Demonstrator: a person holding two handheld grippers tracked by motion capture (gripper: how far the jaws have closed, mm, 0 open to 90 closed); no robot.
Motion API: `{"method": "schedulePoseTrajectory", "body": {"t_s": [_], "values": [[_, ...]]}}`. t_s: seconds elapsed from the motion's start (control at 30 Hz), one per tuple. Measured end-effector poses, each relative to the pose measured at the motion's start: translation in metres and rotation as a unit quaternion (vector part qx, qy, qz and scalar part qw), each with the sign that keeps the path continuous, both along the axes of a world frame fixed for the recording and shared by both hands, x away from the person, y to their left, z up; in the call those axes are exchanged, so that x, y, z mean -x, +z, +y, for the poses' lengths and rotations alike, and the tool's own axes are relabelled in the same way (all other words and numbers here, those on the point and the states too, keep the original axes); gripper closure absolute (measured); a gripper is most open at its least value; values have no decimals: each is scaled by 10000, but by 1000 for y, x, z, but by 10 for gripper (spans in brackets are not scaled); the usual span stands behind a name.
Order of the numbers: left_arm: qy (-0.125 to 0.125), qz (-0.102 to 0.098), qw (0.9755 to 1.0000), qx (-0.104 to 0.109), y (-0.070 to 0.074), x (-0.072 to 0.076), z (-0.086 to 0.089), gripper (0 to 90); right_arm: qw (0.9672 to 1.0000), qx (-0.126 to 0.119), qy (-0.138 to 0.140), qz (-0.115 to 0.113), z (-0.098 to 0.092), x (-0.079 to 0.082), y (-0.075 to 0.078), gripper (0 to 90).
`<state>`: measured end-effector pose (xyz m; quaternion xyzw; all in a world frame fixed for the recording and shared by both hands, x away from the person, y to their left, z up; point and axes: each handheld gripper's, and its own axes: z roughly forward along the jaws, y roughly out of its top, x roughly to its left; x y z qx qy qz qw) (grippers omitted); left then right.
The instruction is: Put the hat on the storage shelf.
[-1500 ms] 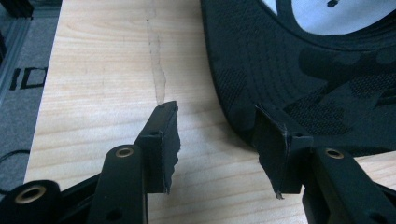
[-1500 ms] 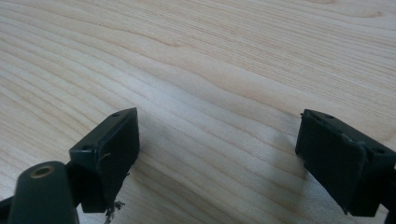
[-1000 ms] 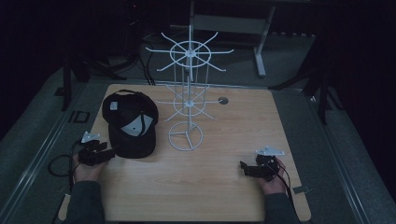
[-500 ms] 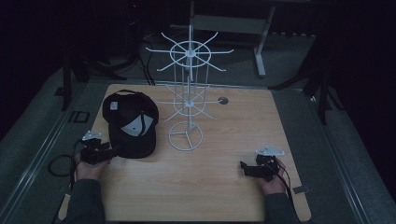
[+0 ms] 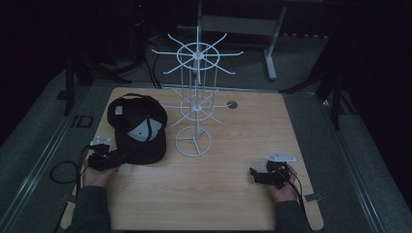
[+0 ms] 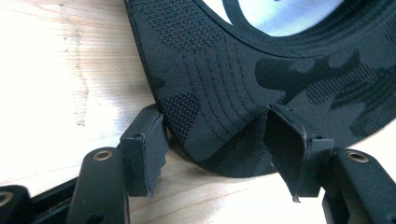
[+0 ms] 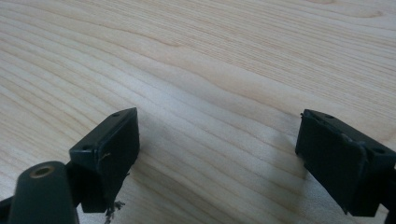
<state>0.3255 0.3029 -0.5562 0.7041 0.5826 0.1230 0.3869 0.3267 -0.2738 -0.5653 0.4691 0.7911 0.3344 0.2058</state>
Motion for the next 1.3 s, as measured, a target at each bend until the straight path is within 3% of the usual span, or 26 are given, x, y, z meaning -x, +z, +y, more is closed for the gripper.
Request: {"method": "schedulePoseTrajectory", "body": {"t_s": [0.23, 0.37, 0.53, 0.77, 0.9, 1.0, 1.3], "values": [[-336, 30, 9994, 109, -2, 0, -5, 485, 10000, 1, 0, 0, 0, 0, 0, 133], [-306, 76, 9994, 117, -5, -4, -7, 484, 10000, -1, 0, 0, 0, 0, 0, 133], [-226, 70, 9991, 338, -8, -8, -4, 443, 10000, 1, 2, -3, 0, 0, 0, 133], [-409, 77, 9964, 743, -13, -13, -9, 433, 10000, 1, 2, -3, 0, 0, 0, 133], [-461, 80, 9961, 754, -13, -15, -11, 446, 10000, -1, -1, 1, 0, 0, 0, 133], [-680, 54, 9953, 682, -8, -17, -20, 523, 10000, -2, -3, 3, 0, 0, 0, 133], [-979, -114, 9938, 514, 6, -14, -40, 672, 10000, 3, 1, -1, 0, 0, 0, 133]]}}
